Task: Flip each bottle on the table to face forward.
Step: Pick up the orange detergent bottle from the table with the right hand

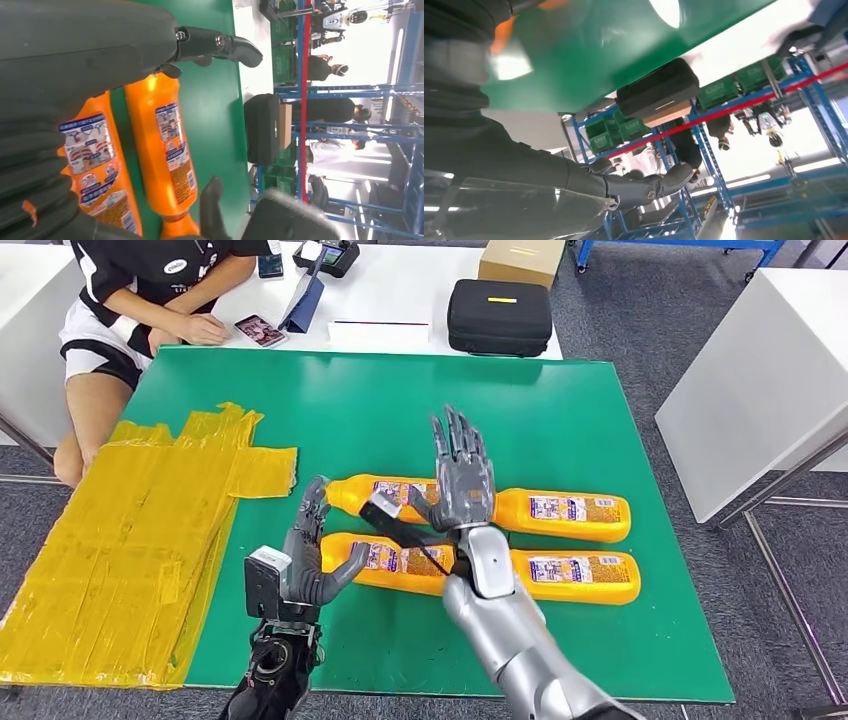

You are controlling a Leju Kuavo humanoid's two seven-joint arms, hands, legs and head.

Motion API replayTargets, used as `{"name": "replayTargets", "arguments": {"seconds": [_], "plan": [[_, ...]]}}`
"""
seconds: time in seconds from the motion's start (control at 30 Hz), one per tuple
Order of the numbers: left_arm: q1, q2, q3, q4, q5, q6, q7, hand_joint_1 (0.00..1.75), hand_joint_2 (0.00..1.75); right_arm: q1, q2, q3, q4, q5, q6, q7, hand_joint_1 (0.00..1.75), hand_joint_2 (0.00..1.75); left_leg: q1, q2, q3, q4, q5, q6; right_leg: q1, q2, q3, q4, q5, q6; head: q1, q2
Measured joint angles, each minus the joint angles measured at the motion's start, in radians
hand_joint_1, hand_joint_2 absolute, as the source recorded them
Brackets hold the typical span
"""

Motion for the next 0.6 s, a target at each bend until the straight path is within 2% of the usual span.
{"name": "replayTargets", "arguments": {"seconds": [0.23,0.3,0.47,0.6], "plan": [[-0.004,0.003,0.01,0.0,0.009,0.01,0.0,0.0,1.75,-0.089,-0.026,-0.003,0.057,0.016,0.081,0.045,0.0,1.75,0.0,0.0,0.0,0.0,0.0,0.0,0.0,0.0,0.0,0.0,0.0,0.0,0.0,0.0],[-0.004,0.005,0.016,-0.003,0.011,0.015,0.0,0.0,1.75,-0.123,-0.034,-0.003,0.082,0.013,0.153,0.05,0.0,1.75,0.0,0.0,0.0,0.0,0.0,0.0,0.0,0.0,0.0,0.0,0.0,0.0,0.0,0.0],[-0.003,0.015,0.05,-0.051,0.022,0.027,-0.001,0.0,1.75,-0.224,-0.054,-0.005,0.16,-0.021,0.4,0.031,0.0,1.75,0.0,0.0,0.0,0.0,0.001,0.001,0.0,0.0,0.0,0.0,0.0,0.0,0.0,0.0],[-0.004,0.022,0.087,-0.101,0.032,0.027,-0.001,0.0,1.75,-0.26,-0.062,-0.006,0.208,-0.044,0.526,0.01,0.0,1.75,0.0,-0.001,0.0,0.0,0.001,0.001,0.0,0.0,0.0,0.0,0.0,0.0,0.0,0.0]]}}
